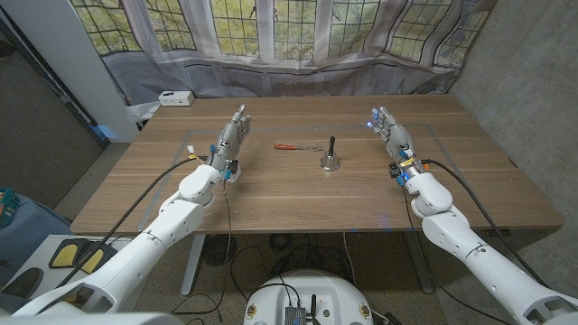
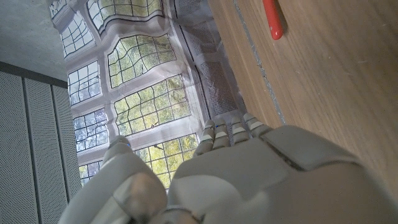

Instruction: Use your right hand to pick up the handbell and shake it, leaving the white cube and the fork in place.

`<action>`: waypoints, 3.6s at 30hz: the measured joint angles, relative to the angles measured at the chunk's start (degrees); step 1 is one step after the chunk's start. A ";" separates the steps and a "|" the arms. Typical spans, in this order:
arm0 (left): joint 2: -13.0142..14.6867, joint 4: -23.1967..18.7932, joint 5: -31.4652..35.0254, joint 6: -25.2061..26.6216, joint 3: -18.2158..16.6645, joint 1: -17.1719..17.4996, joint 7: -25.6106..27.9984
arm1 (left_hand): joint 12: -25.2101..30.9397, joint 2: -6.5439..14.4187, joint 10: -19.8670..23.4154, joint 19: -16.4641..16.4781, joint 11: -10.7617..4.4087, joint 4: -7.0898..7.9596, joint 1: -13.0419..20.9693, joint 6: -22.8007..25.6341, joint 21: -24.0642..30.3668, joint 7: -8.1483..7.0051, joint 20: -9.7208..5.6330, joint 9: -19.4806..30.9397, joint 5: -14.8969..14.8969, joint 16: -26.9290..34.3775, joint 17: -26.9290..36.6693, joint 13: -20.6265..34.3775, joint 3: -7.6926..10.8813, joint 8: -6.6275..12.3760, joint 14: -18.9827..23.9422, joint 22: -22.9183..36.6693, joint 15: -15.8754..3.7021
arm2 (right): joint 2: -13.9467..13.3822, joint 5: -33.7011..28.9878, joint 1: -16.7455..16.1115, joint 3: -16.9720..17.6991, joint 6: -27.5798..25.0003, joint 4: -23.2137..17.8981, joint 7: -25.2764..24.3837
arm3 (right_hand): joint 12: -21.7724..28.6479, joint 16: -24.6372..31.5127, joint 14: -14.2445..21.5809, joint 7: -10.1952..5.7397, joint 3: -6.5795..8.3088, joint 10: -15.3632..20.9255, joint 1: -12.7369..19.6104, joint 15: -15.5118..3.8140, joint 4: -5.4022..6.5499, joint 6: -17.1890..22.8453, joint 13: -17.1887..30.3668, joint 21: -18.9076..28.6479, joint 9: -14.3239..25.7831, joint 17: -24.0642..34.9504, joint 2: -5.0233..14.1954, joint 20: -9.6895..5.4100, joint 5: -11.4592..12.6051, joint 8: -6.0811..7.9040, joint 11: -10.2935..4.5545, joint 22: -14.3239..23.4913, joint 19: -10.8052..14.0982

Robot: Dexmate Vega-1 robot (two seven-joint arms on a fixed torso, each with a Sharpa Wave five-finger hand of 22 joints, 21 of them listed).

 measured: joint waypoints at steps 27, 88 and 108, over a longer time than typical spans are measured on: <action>3.28 -5.10 -1.22 0.23 -1.91 3.85 -1.04 | 0.00 0.91 0.18 -0.19 0.19 -0.40 0.90 0.61 0.00 0.01 0.14 -0.01 -0.34 0.00 0.01 0.00 0.43 -0.44 0.09 0.00 -0.10 | -1.81 -8.47 -5.08 0.03 -2.68 -10.03 -8.17 | 0.23 1.02 3.70 0.60 1.66 0.86 3.77 0.62 -0.38 -0.59 0.16 0.89 0.08 0.16 0.62 0.78 -0.21 -0.22 0.41 0.01 4.07; 3.01 -1.08 -2.70 -7.61 -3.21 4.47 -7.12 | -0.28 1.88 1.82 -0.76 -0.22 -1.32 2.49 2.69 -0.39 -0.02 1.11 -0.02 -0.97 -0.45 0.01 -0.01 1.37 -0.88 1.43 -0.01 -0.61 | -8.40 -45.57 -6.49 -4.08 -33.04 -33.87 -22.83 | 1.38 1.08 9.11 -1.84 8.37 6.29 22.70 -1.12 -1.41 3.57 0.42 -0.47 0.14 -0.26 -0.51 2.85 -0.42 0.72 -1.73 0.01 3.02; 3.05 -1.18 -2.97 -8.74 -3.68 5.38 -7.37 | -0.74 2.18 2.12 -1.01 -0.53 -1.32 2.79 3.27 -0.39 0.01 1.36 -0.02 -0.97 -0.68 0.01 -0.01 1.37 -1.21 1.43 -0.01 -0.61 | -10.85 -56.10 -2.70 -9.11 -46.12 -39.47 -19.07 | 1.92 1.92 11.39 -1.66 8.61 9.05 25.85 -1.97 -1.17 4.98 0.41 -0.18 0.43 -0.10 -1.72 3.67 -0.42 0.90 -2.25 0.01 4.91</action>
